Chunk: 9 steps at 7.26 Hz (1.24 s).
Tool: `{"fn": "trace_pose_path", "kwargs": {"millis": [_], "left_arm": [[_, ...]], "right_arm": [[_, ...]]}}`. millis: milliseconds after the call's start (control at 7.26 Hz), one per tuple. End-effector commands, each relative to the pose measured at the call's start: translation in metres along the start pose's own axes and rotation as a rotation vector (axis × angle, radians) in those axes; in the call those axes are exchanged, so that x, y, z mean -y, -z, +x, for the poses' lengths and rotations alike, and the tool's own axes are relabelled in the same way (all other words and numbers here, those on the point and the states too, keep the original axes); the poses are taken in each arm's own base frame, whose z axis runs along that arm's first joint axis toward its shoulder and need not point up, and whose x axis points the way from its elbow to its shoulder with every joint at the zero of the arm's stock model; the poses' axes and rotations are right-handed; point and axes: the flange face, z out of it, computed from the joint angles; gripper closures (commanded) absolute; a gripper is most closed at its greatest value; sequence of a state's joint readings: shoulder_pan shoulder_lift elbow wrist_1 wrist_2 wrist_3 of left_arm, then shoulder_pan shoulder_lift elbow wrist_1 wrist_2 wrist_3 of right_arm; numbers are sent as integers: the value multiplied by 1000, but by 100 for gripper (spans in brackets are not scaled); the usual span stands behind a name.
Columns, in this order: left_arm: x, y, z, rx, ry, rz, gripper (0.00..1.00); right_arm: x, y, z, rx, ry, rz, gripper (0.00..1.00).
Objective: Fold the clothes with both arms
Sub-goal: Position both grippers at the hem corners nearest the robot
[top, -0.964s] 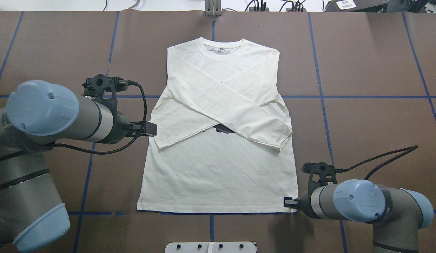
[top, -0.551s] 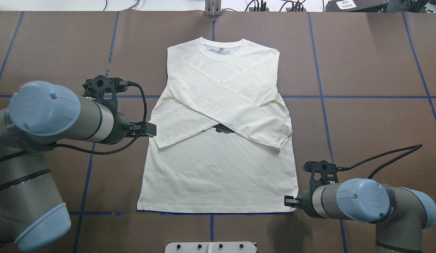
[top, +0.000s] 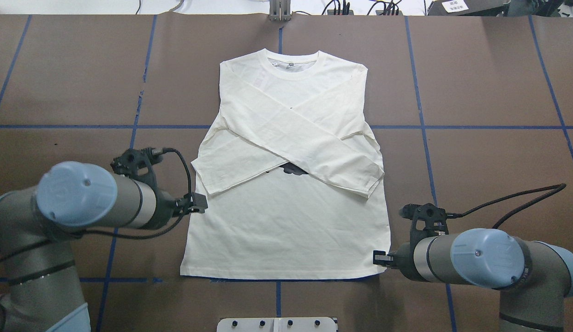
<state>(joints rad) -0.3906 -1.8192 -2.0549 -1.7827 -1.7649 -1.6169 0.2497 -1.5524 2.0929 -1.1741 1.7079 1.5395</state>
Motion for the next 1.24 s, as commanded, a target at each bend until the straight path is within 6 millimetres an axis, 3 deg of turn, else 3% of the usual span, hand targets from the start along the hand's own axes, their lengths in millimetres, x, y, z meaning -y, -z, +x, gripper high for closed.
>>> {"fn": "trace_pose_path", "kwargs": {"millis": [0, 138, 275, 551, 1102], "left_arm": [[-66, -34, -10, 91, 64, -31, 9], [-85, -42, -12, 155, 66, -46, 9], [-87, -46, -13, 165, 51, -48, 11], [-80, -57, -16, 184, 30, -27, 14], [-74, -59, -17, 142, 15, -1, 14]], "right_arm": [[1, 4, -3, 11, 0, 4, 100], [2, 4, -3, 11, 0, 2, 100], [3, 5, -3, 13, -2, 3, 100], [4, 6, -5, 18, -3, 7, 100], [5, 6, -5, 18, -4, 8, 100]]}}
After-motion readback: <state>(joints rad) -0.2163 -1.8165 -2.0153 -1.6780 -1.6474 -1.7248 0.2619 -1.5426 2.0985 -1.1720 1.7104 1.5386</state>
